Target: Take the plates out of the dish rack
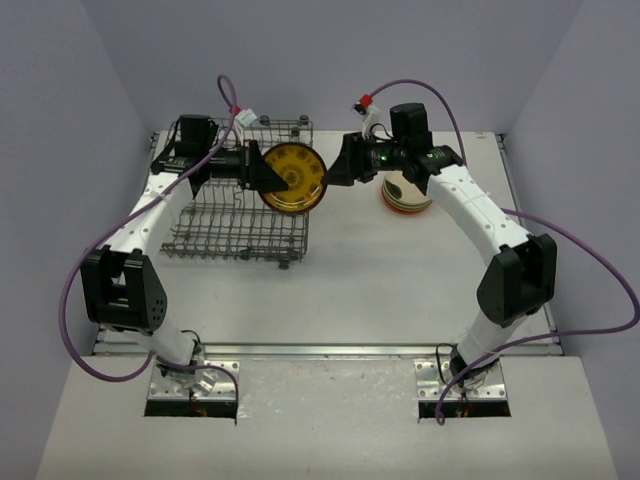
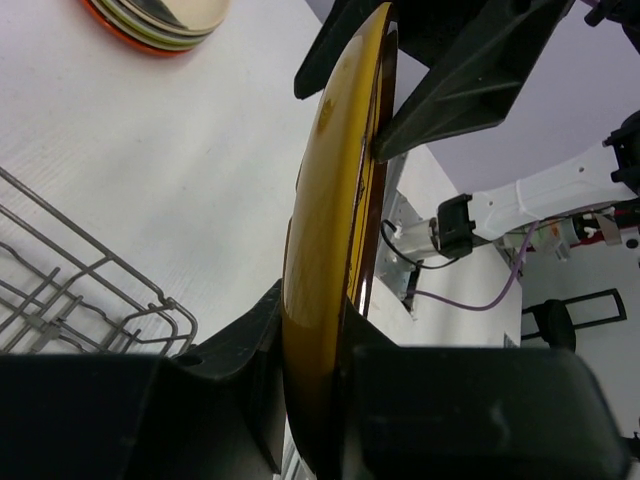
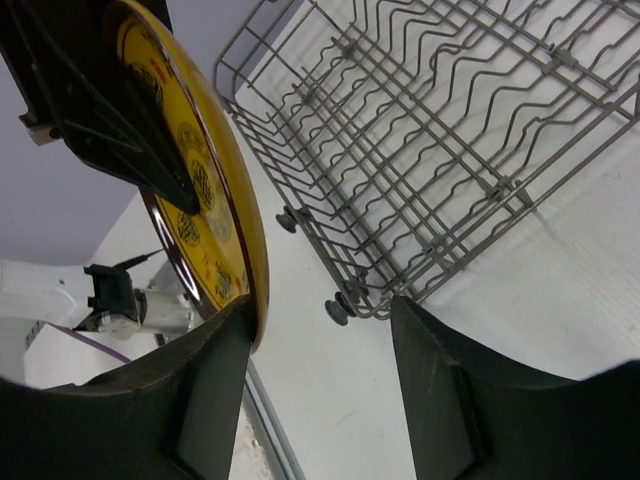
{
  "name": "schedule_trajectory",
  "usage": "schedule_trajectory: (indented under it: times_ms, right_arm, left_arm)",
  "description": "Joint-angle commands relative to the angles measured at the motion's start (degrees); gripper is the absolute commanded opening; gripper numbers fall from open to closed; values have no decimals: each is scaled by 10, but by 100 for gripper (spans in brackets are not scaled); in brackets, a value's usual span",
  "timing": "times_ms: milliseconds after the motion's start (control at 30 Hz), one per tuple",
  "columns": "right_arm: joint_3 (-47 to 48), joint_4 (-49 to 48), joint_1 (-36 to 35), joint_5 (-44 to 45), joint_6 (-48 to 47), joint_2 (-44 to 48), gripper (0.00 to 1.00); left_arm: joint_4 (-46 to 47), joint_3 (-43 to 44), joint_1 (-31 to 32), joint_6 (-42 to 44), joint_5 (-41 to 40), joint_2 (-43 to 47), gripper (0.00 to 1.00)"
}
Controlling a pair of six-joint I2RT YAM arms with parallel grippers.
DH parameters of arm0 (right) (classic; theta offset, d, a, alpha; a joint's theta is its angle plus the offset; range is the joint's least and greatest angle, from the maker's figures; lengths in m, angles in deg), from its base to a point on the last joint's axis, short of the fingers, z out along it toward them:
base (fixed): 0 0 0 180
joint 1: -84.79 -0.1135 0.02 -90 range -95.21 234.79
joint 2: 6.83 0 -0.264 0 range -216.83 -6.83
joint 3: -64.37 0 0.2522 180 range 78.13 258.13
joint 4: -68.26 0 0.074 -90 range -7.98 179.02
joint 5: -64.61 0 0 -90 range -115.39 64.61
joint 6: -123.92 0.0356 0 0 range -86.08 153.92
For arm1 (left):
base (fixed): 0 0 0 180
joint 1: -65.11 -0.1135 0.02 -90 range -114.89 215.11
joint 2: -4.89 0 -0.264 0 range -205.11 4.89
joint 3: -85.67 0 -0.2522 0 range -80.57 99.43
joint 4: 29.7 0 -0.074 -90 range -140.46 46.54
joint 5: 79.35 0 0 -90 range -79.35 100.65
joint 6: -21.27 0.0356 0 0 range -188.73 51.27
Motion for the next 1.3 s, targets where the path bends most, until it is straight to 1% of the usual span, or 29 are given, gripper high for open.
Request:
schedule_trajectory:
  times_ms: [0,33,100,133,167,200,233,267,300,333,367,400,433,467,500,533,633,700,733,800,967,1267]
  right_arm:
    - [25,-34,-2,-29,24,-8,49]
    - [22,-39,-3,-35,28,-9,46]
    - [20,-42,-3,-38,31,-9,35]
    - [21,-41,-3,-37,31,-12,21]
    - [22,-40,-3,-36,31,-12,10]
    - [21,-39,-3,-34,32,-12,3]
    - [19,-38,-2,-33,32,-11,0]
    - [15,-38,-1,-33,33,-10,0]
    - [12,-38,1,-33,33,-8,0]
    - [9,-38,11,-34,36,-5,0]
    - [4,-38,12,-34,36,-1,0]
    - [-6,-38,28,-32,39,3,0]
    - [-13,-38,56,-31,41,6,0]
    - [-19,-38,78,-32,48,8,0]
    - [-27,-37,110,-32,52,8,0]
    - [-31,-26,135,-27,47,7,0]
    - [-29,5,210,12,24,-5,0]
    - [-21,21,270,33,20,-31,0]
    - [-19,28,281,37,18,-36,0]
    - [13,54,318,48,14,-66,0]
    - [77,102,345,66,14,-149,0]
    - [128,130,348,89,15,-217,1]
  left_arm:
    - [13,10,16,17,34,-4,0]
    - [11,11,17,17,33,-6,0]
    - [11,13,19,18,32,-7,0]
    - [10,14,22,18,32,-9,0]
    - [9,14,25,18,32,-9,2]
    - [8,14,28,18,30,-9,10]
    - [7,14,30,17,24,-9,23]
    - [5,15,31,17,12,-8,37]
    - [3,20,31,17,-2,-8,55]
    - [-23,28,31,30,-24,-9,84]
    - [-26,39,31,31,-58,-11,86]
    - [-52,59,29,45,-137,-15,97]
    - [-69,71,27,50,-198,-17,100]
    - [-81,78,22,50,-279,-20,100]
    - [-88,87,5,47,-327,-22,100]
    - [-93,92,-13,41,-350,-25,100]
    - [-90,97,-81,12,-364,-28,100]
    - [-89,100,-120,5,-369,-27,100]
    - [-91,101,-126,4,-374,-27,100]
    - [-101,104,-130,11,-378,-29,100]
    - [-97,88,-131,12,-373,-21,100]
    - [-104,85,-131,21,-388,-17,100]
